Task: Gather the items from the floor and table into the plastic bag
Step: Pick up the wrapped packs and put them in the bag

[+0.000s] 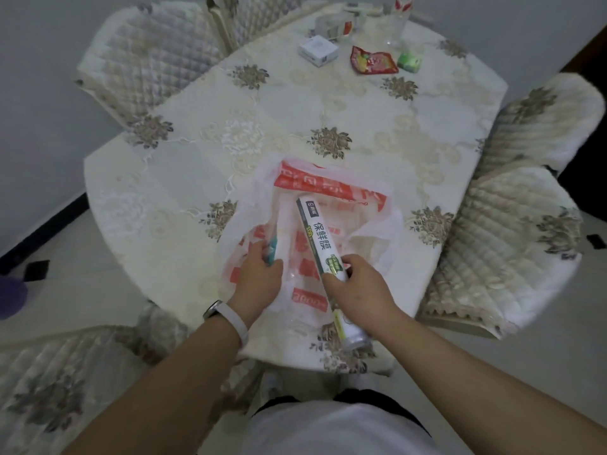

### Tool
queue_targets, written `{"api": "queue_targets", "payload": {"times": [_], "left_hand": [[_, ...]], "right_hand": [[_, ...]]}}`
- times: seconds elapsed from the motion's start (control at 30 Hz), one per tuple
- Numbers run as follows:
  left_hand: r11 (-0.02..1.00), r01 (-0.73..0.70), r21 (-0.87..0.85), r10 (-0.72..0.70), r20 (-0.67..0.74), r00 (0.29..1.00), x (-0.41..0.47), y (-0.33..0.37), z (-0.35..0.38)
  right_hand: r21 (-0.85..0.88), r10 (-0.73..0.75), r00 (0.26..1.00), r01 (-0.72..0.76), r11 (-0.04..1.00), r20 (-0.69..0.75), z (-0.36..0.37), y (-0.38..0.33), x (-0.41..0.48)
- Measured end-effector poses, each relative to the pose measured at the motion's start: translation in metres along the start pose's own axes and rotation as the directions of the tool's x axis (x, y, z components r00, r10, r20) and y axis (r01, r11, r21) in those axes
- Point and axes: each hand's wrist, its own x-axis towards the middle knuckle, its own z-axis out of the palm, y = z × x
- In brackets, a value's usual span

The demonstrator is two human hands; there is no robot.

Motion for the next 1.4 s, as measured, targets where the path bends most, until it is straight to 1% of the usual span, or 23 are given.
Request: {"api": "queue_targets", "payload": {"times": [0.1,0.2,0.27,0.33,0.4,0.43,0.53,0.67,0.73,0.8,0.9,1.0,1.07,1.1,1.17,1.27,1.3,1.4], "left_hand": [[0.999,-0.012,-0.053,0.012,-0.008,1.0,0.012,-0.005,-0.01],[0.997,-0.016,-0.08,0.015,-0.011,1.0,0.026,-0.009,-0.014],[0.996,-0.018,-0.082,0.018,-0.001,1.0,0.034,-0.01,-0.015],[0.993,-0.031,-0.114,0.033,0.019,0.999,0.04,-0.01,-0.013],[0.991,-0.012,-0.132,0.016,0.03,0.999,0.047,-0.009,-0.012],[0.994,-0.006,-0.112,0.01,0.027,1.0,0.05,-0.008,-0.013],[0.995,-0.074,0.065,0.075,-0.009,0.997,0.058,-0.006,-0.015],[0.985,-0.11,0.131,0.115,-0.033,0.993,0.061,0.004,-0.019],[0.972,-0.072,0.225,0.092,-0.079,0.993,0.066,0.004,-0.021],[0.933,-0.019,0.359,0.078,-0.151,0.985,0.071,0.0,-0.026],[0.865,0.028,0.501,0.067,-0.172,0.983,0.071,-0.004,-0.036],[0.835,0.088,0.543,-0.011,-0.144,0.99,0.067,-0.008,-0.039],[0.836,0.113,0.537,-0.056,-0.12,0.991,0.063,-0.012,-0.036],[0.837,0.101,0.537,-0.059,-0.095,0.994,0.061,-0.014,-0.033],[0.831,0.028,0.556,0.008,-0.063,0.998,0.056,-0.017,-0.03],[0.869,-0.026,0.495,0.093,-0.111,0.989,0.05,-0.023,-0.03],[0.88,-0.051,0.472,0.112,-0.101,0.988,0.049,-0.024,-0.03],[0.901,-0.173,0.399,0.188,0.002,0.982,0.041,-0.027,-0.033]], "right_hand": [[0.068,0.026,0.998,-0.023,0.997,-0.049,0.028,-0.015,0.011],[0.113,0.02,0.992,-0.005,0.994,-0.127,0.053,-0.02,0.03],[0.116,0.03,0.983,-0.009,0.993,-0.181,0.067,-0.017,0.046],[0.107,0.056,0.977,-0.035,0.994,-0.204,0.078,-0.009,0.061],[0.077,0.069,0.979,-0.055,0.996,-0.19,0.086,0.001,0.069],[0.056,0.069,0.981,-0.06,0.997,-0.184,0.089,0.007,0.072],[-0.052,0.024,0.982,-0.034,0.998,-0.186,0.088,0.023,0.072],[-0.141,-0.002,0.982,-0.025,0.99,-0.188,0.068,0.031,0.066],[-0.175,-0.001,0.983,-0.032,0.984,-0.182,0.057,0.039,0.065],[-0.214,-0.013,0.982,-0.028,0.976,-0.186,0.047,0.048,0.065],[-0.245,-0.029,0.984,-0.016,0.969,-0.177,0.035,0.058,0.065],[-0.26,-0.029,0.985,-0.017,0.965,-0.172,0.027,0.065,0.067],[-0.286,-0.048,0.982,-0.006,0.958,-0.182,0.025,0.065,0.066],[-0.284,-0.048,0.982,-0.005,0.959,-0.181,0.026,0.063,0.065],[-0.224,-0.043,0.982,0.0,0.975,-0.184,0.034,0.056,0.064],[-0.066,-0.037,0.98,0.025,0.998,-0.194,0.056,0.038,0.068],[-0.024,-0.041,0.979,0.037,0.999,-0.198,0.063,0.03,0.071],[0.049,-0.043,0.976,0.055,0.997,-0.213,0.085,0.008,0.082]]}}
